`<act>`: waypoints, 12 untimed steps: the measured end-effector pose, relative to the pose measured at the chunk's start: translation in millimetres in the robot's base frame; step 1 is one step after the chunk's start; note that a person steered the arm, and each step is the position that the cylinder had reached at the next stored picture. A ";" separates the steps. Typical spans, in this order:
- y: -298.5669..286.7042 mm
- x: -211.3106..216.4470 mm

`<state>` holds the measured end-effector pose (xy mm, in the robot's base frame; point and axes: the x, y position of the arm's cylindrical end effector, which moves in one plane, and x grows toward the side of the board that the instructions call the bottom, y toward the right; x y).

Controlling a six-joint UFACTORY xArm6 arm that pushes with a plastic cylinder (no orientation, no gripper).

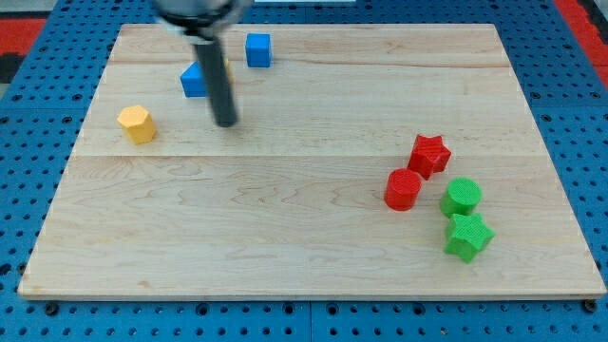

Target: Form a triangle with the yellow blocks and the blue triangle

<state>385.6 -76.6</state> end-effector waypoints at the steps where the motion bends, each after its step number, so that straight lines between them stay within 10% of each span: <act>1: 18.2 -54.4; 2: 8.5 -115.6; 5: -134.3 -94.8; 8: -3.6 -108.5; 12: -102.5 -78.3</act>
